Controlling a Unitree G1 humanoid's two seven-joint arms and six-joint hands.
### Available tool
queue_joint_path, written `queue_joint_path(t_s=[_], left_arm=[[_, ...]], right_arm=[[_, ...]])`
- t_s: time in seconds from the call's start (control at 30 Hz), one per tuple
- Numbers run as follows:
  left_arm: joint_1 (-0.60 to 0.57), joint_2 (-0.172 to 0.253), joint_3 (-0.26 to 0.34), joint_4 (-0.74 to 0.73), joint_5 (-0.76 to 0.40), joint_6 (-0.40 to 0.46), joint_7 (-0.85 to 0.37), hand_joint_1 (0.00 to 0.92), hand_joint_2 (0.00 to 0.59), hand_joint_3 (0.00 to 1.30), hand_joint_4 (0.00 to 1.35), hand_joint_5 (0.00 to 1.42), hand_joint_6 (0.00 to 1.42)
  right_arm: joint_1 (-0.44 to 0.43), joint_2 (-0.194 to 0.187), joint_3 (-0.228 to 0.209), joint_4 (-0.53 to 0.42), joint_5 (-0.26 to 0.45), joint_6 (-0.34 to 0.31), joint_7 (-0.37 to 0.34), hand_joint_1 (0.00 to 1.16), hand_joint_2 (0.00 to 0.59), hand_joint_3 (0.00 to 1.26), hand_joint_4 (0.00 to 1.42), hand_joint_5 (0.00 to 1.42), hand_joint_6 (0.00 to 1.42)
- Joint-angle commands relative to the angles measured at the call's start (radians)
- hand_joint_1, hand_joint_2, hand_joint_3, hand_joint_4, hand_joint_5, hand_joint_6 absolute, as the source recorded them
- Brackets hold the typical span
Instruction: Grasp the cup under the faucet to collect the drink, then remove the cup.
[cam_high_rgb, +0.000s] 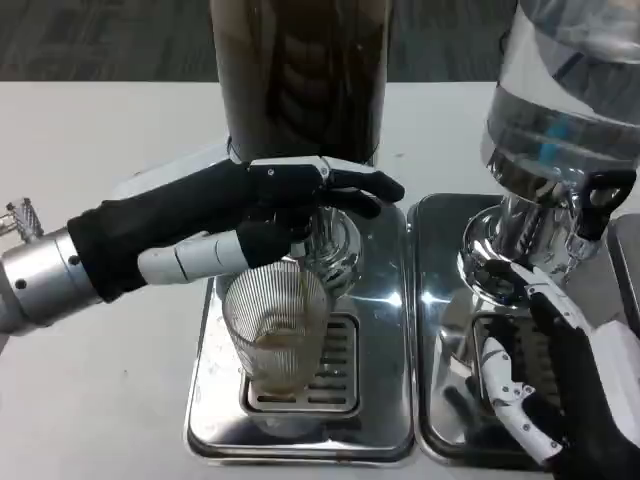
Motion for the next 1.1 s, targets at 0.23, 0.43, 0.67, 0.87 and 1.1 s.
queue_joint_path(t_s=[0.23,0.43,0.67,0.87,1.1], left_arm=[[0.023,0.019,-0.053,-0.031,0.047,-0.094,-0.012,0.0,0.102,0.25,0.15,0.2,0.14],[0.02,0.04,-0.067,-0.011,0.107,-0.173,0.013,0.0,0.104,0.25,0.15,0.2,0.14],[0.022,0.053,-0.079,0.002,0.109,-0.189,0.037,0.0,0.106,0.25,0.15,0.2,0.14],[0.026,0.06,-0.082,0.0,0.101,-0.187,0.047,0.0,0.106,0.25,0.15,0.19,0.14],[0.03,0.064,-0.085,-0.004,0.094,-0.181,0.055,0.0,0.107,0.25,0.15,0.19,0.14]], right_arm=[[-0.003,-0.005,-0.014,-0.011,0.012,0.016,0.016,0.44,0.586,0.21,0.11,0.1,0.1],[-0.007,-0.009,-0.019,-0.012,0.015,0.016,0.022,0.44,0.586,0.21,0.11,0.1,0.1],[-0.011,-0.014,-0.025,-0.013,0.02,0.013,0.029,0.44,0.586,0.21,0.11,0.1,0.1],[-0.005,-0.042,-0.035,-0.035,0.116,-0.066,0.045,0.44,0.543,0.21,0.11,0.12,0.1],[-0.006,-0.049,-0.033,-0.047,0.177,-0.066,0.085,0.48,0.457,0.2,0.14,0.17,0.14]])
